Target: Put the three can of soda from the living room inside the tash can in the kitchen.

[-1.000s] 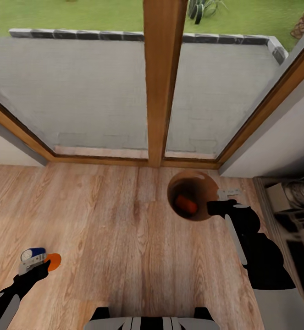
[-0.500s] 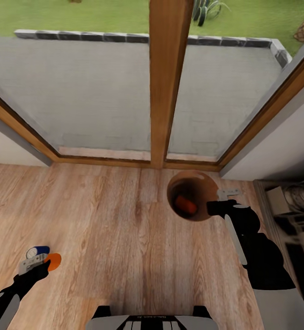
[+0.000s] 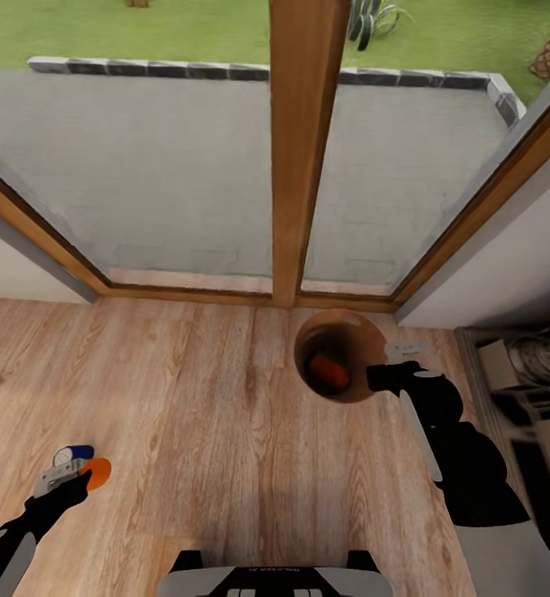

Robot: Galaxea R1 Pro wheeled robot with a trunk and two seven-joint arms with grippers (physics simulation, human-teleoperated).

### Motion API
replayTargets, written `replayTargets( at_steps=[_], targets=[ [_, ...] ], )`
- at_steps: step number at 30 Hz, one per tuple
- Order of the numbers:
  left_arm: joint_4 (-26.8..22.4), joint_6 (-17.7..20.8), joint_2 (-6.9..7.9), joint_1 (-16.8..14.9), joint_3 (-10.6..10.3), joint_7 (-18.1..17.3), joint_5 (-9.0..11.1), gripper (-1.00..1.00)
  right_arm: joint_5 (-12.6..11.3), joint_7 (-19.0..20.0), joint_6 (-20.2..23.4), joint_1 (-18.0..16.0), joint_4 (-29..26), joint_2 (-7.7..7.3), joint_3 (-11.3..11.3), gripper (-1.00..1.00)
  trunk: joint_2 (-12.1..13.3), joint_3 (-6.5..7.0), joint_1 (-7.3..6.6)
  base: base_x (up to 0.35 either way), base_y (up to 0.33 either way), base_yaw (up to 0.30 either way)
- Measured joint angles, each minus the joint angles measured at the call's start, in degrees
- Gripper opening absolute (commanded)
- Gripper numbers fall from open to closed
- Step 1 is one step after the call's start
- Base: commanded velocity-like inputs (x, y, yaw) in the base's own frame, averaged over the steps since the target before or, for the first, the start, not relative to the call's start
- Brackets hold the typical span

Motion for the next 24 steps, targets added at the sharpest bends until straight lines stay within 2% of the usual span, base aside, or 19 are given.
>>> replayTargets(
  at_steps=[2,4,5,7,9,11,13,16,17,18,20,21,23,24],
  targets=[
    [-0.1,0.0,0.0,0.0,0.0,-0.2,0.0,-1.0,0.3,0.0,0.0,0.0,0.0,0.0,0.4,-1.0,0.0,0.01,-0.01,0.0,0.0,0.0],
    [-1.7,0.1,0.0,0.0,0.0,-3.3,0.2,-1.0,1.2,0.0,0.1,0.0,0.0,-0.01,0.6,-1.0,0.0,0.01,-0.01,0.0,0.0,0.0],
    [-3.5,0.2,-0.01,0.0,0.1,-6.2,0.3,-1.0,1.4,0.0,0.1,0.0,0.0,-0.01,0.7,-1.0,0.0,0.01,-0.01,0.0,0.0,0.0],
    [-4.9,0.3,0.0,0.0,0.2,-8.5,0.2,-1.0,1.1,0.0,0.1,0.0,0.0,0.01,0.8,-1.0,0.0,0.01,-0.01,0.0,0.0,0.0],
    [-5.9,0.4,0.0,0.0,0.2,-10.2,0.2,-1.0,1.7,-0.1,0.1,0.1,0.0,0.42,2.0,-1.0,0.0,0.0,-0.01,0.0,0.0,0.0],
    [-6.3,0.5,0.0,0.0,0.3,-11.3,0.2,-1.0,0.2,0.0,0.0,0.1,0.0,0.66,2.7,-1.0,0.0,0.01,-0.01,0.0,0.0,0.0],
    [-7.0,0.6,0.0,0.0,0.3,-14.2,0.2,-1.0,-0.1,0.0,0.0,0.1,0.1,0.87,3.3,-1.0,0.0,0.01,-0.01,0.0,0.0,0.0],
    [-8.3,2.1,0.04,0.0,0.3,-20.5,0.1,-1.0,1.4,0.0,0.1,0.2,0.2,1.15,3.6,-1.0,0.0,0.01,-0.01,0.0,0.0,0.0],
    [-9.5,4.5,0.12,0.0,0.4,-23.8,0.2,-1.0,2.0,-0.1,0.1,0.2,0.3,1.49,3.8,-1.0,0.0,0.01,-0.01,0.0,0.0,0.0],
    [-10.3,6.1,0.22,0.0,0.4,-25.5,0.1,-1.0,1.7,-0.1,0.1,0.2,0.4,1.68,3.9,-1.0,0.0,0.01,-0.01,0.0,0.0,0.0],
    [-14.3,13.0,0.7,0.0,0.6,-30.6,0.2,-1.0,1.4,-0.1,0.1,0.3,0.9,2.28,4.9,-1.0,0.0,0.01,-0.01,0.0,0.0,0.0],
    [-16.3,15.6,0.86,0.0,0.6,-32.3,0.2,-1.0,1.2,-0.2,0.1,0.3,1.1,2.44,5.9,-1.0,0.0,0.01,-0.01,0.0,0.0,0.0],
    [-18.0,17.4,0.96,0.0,0.7,-33.5,0.1,-1.0,0.0,-0.1,0.0,0.3,1.1,2.55,7.3,-1.0,0.0,0.01,-0.01,0.0,0.0,0.0],
    [-19.2,18.8,1.02,0.0,0.7,-34.6,0.2,-1.0,0.6,-0.2,0.0,0.3,1.3,2.64,8.5,-1.0,0.0,0.01,-0.01,0.0,0.0,0.0]
  ],
)
